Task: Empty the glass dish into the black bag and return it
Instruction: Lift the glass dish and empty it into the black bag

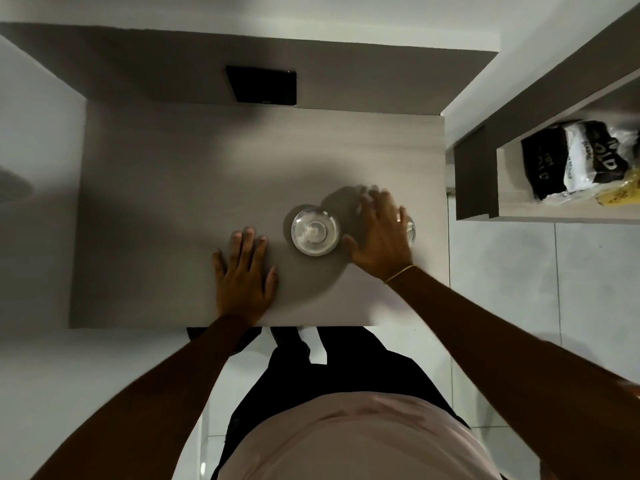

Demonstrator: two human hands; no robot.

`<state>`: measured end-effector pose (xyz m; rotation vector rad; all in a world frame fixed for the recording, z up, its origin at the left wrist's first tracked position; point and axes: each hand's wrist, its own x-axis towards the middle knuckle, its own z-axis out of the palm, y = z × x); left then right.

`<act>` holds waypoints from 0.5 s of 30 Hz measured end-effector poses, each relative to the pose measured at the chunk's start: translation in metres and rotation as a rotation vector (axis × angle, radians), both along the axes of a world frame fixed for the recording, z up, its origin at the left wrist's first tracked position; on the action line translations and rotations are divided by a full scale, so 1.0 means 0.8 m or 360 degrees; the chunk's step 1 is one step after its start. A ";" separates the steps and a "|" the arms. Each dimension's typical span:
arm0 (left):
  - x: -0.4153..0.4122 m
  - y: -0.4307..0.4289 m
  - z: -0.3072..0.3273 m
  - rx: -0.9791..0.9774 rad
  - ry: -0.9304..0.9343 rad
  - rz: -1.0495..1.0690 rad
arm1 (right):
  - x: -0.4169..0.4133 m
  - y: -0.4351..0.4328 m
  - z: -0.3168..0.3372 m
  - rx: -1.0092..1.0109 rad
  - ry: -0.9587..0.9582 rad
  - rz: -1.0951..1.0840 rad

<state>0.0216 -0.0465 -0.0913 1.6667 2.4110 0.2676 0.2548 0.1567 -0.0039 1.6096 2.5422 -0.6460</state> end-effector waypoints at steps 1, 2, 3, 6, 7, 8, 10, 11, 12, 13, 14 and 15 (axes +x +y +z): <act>0.002 0.001 -0.001 0.0000 0.0004 0.0006 | -0.013 0.000 -0.001 0.0010 0.0058 0.0029; 0.003 0.001 -0.001 0.0005 0.0006 0.0005 | -0.025 -0.001 -0.002 0.0019 0.0095 0.0056; 0.003 0.001 -0.002 0.0011 0.0008 0.0000 | -0.036 -0.001 -0.004 0.0023 0.0120 0.0078; 0.003 -0.001 -0.002 0.0048 -0.0009 0.0017 | -0.064 0.006 0.000 -0.0115 0.0101 0.0113; 0.004 -0.001 -0.002 0.0064 -0.0013 0.0021 | -0.071 0.010 0.002 -0.0189 0.0053 0.0110; 0.005 0.000 -0.002 0.0072 -0.0013 0.0019 | -0.077 0.015 0.004 -0.0258 0.0006 0.0094; 0.004 -0.001 -0.004 0.0054 0.0003 0.0009 | -0.088 0.024 0.004 -0.0372 -0.0053 0.0090; 0.003 -0.001 -0.004 0.0048 0.0017 0.0011 | -0.092 0.029 0.006 -0.0412 -0.0072 0.0113; 0.003 -0.001 -0.004 0.0035 0.0013 0.0000 | -0.094 0.034 0.006 -0.0454 -0.0085 0.0119; 0.003 0.001 -0.005 0.0028 0.0016 -0.0010 | -0.095 0.039 0.006 -0.0500 -0.0094 0.0106; 0.002 0.001 -0.005 0.0023 0.0017 -0.0017 | -0.097 0.042 0.009 -0.0555 -0.0103 0.0094; 0.002 0.000 -0.006 0.0012 0.0024 -0.0027 | -0.097 0.044 0.012 -0.0600 -0.0101 0.0083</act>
